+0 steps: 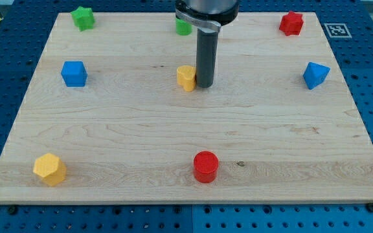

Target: Slide the yellow heart towards center left

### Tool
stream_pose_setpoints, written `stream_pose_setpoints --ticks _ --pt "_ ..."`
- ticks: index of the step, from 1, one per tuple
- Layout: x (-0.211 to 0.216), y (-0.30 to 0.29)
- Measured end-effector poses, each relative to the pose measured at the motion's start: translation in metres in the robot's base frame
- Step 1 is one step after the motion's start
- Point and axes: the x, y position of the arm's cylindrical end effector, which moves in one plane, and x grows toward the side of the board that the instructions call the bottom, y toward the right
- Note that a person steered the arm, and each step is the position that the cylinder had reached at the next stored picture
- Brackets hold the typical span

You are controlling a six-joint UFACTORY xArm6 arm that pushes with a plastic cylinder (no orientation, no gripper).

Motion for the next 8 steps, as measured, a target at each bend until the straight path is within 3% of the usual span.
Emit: stream_pose_setpoints --ticks 2,5,8 --pt "-0.011 -0.002" --pt "0.0 -0.069" --pt "0.035 -0.118"
